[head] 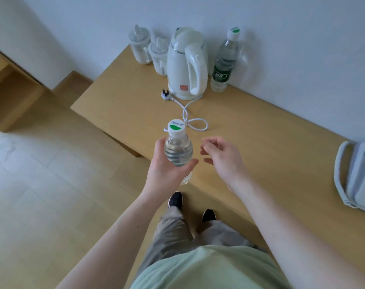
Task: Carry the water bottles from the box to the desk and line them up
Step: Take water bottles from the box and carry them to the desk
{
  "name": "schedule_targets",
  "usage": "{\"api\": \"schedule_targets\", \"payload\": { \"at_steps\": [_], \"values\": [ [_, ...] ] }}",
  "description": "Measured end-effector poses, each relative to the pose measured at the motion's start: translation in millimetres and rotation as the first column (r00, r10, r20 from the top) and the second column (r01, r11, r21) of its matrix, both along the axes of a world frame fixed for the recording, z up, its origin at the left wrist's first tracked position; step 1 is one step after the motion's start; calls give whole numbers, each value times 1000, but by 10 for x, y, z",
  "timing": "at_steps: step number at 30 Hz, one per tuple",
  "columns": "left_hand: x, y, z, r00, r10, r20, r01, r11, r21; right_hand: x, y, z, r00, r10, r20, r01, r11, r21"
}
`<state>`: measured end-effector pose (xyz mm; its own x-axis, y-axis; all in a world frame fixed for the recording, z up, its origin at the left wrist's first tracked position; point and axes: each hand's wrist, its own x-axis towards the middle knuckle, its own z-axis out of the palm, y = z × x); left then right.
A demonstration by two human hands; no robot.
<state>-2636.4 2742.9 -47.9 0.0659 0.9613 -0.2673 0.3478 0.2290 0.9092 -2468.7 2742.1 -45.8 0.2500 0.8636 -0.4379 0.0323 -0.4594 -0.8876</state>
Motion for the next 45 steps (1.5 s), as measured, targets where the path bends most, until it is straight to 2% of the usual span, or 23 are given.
{"api": "schedule_targets", "payload": {
  "at_steps": [13, 22, 34, 40, 45],
  "values": [
    [-17, 814, -202, 958, -282, -54, 284, 959, 25, -198, 416, -18, 971, -233, 46, 233, 972, 9],
    [58, 1045, -351, 918, -387, -81, 392, 919, 50, -163, 434, -54, 922, -386, 13, 386, 922, 20],
    [11, 1050, -402, 886, -455, -91, 462, 881, 99, -256, 452, -108, 899, -437, 12, 437, 899, 12],
    [-24, 1078, -431, 845, -495, -205, 503, 864, -10, -306, 403, -107, 897, -441, 30, 441, 898, 13],
    [-79, 941, -490, 709, -575, -408, 483, 818, -312, -325, 296, -159, 882, -471, 24, 471, 882, 0]
  ]
}}
